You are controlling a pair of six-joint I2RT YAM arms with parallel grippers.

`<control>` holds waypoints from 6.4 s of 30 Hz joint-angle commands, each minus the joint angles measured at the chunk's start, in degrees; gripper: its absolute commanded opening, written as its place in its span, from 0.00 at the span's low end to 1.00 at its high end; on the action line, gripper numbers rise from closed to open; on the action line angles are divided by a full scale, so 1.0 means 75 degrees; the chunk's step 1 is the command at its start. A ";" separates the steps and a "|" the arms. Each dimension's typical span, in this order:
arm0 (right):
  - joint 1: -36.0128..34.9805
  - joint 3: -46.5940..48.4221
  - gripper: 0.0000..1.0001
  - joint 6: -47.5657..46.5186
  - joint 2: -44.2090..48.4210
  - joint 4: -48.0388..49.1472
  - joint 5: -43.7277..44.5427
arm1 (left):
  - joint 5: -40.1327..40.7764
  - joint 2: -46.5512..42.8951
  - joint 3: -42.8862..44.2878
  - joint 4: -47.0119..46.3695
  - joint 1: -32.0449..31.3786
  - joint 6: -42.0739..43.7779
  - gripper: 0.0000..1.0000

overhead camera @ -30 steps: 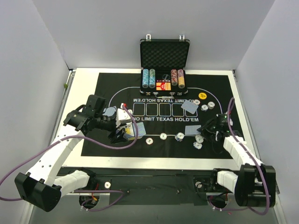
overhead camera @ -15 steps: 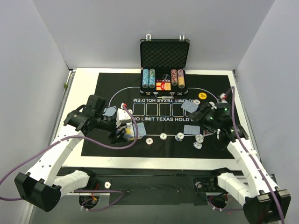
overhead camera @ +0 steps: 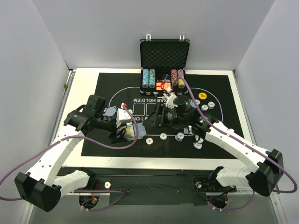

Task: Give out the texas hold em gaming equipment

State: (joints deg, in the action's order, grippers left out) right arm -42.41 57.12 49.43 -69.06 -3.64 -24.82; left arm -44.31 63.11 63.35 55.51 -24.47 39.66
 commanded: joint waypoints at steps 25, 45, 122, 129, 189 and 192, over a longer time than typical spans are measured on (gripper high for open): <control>-0.0662 0.0623 0.40 -0.0368 -0.1129 -0.0090 0.0379 | -0.0361 -0.0224 0.0307 -0.0205 -0.0054 -0.0096 0.03; -0.0286 0.0270 0.46 -0.0251 -0.0180 0.0017 0.0578 | -0.0384 -0.0235 0.0342 -0.0299 -0.0054 -0.0214 0.03; -0.0568 -0.0620 0.00 0.0042 0.0020 0.1142 0.0966 | -0.0572 -0.0188 0.0448 -0.0768 -0.0042 -0.0847 0.02; -0.0439 -0.0808 0.10 0.0054 0.0161 0.1083 0.0919 | -0.0630 -0.0247 0.0471 -0.0827 -0.0042 -0.0940 0.02; 0.0112 -0.1043 0.10 0.0476 0.1134 0.1036 0.0415 | -0.0747 -0.0399 0.0295 -0.1073 -0.0042 -0.1139 0.01; 0.0054 -0.0902 0.13 0.0347 0.1087 0.0919 0.0403 | -0.0736 -0.0411 0.0307 -0.1061 -0.0042 -0.1151 0.01</control>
State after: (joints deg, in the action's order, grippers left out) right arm -41.63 48.73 53.71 -60.53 3.22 -20.67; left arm -46.98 61.58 63.79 50.52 -24.67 31.66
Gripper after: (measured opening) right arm 0.112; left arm 0.748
